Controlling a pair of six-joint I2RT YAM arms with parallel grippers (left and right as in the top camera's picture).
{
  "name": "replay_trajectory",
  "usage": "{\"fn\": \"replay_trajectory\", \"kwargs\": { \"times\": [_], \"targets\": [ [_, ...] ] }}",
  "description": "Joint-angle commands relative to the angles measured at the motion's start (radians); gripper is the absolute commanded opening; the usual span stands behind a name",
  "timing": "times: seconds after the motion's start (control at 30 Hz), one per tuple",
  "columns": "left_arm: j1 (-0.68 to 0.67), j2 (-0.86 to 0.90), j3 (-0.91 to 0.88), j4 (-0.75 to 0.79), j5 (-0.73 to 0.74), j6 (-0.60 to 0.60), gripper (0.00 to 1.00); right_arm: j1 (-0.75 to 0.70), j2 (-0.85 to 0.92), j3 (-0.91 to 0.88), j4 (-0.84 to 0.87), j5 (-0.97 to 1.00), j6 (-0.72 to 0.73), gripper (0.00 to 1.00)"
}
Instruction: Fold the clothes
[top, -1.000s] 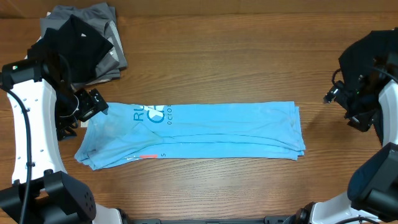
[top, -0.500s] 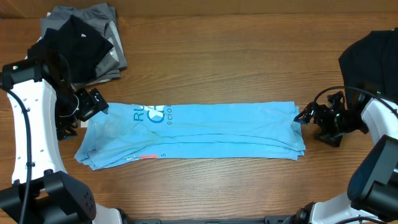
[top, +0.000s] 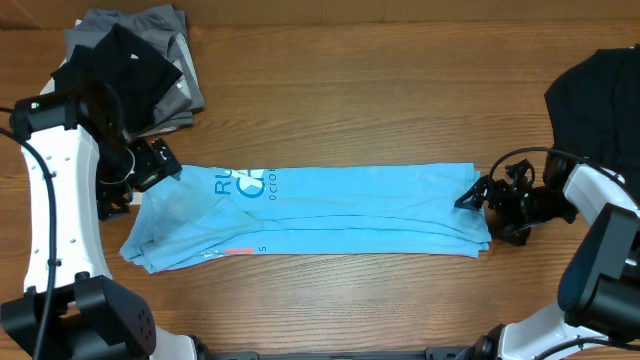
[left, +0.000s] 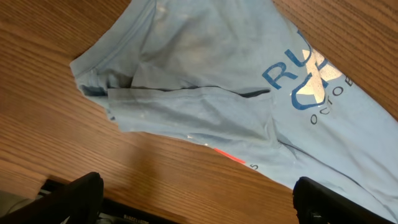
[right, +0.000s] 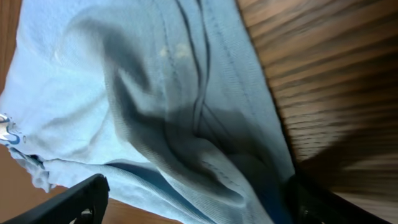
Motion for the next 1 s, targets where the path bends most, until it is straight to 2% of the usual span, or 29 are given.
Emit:
{"fn": "replay_trajectory", "kwargs": {
  "times": [0.0,0.17,0.23,0.37,0.43,0.47,0.63,0.83,0.97],
  "targets": [
    [-0.014,-0.015,-0.007,0.008,0.009,0.019,1.0,0.032,0.006,-0.024,0.01,-0.003,-0.008,0.91],
    [-0.016,-0.015,-0.007,0.008,0.008,0.02,1.0,0.074,0.006,-0.035,0.04,0.0,-0.007,0.62],
    [-0.016,-0.015,-0.007,0.008,0.008,0.021,1.0,0.082,0.006,-0.035,0.05,0.0,-0.006,0.46],
    [-0.016,-0.015,-0.007,0.009,0.008,0.023,1.0,0.083,0.006,-0.033,0.08,0.045,0.046,0.25],
    [-0.016,-0.015,-0.007,0.01,0.008,0.023,1.0,0.08,0.006,-0.027,0.091,0.075,0.079,0.06],
    [-0.016,-0.015,-0.007,0.01,0.008,0.023,1.0,0.079,0.006,-0.018,0.092,0.087,0.097,0.04],
    [-0.016,-0.015,-0.007,0.013,0.007,0.023,1.0,0.071,0.006,0.067,0.036,0.137,0.126,0.04],
    [-0.016,-0.015,-0.007,0.016,0.007,0.023,1.0,0.079,0.0,0.208,-0.11,0.36,0.228,0.04],
    [-0.016,-0.015,-0.007,0.03,0.008,0.023,1.0,0.132,-0.037,0.23,-0.145,0.449,0.282,0.04]
  ]
}}
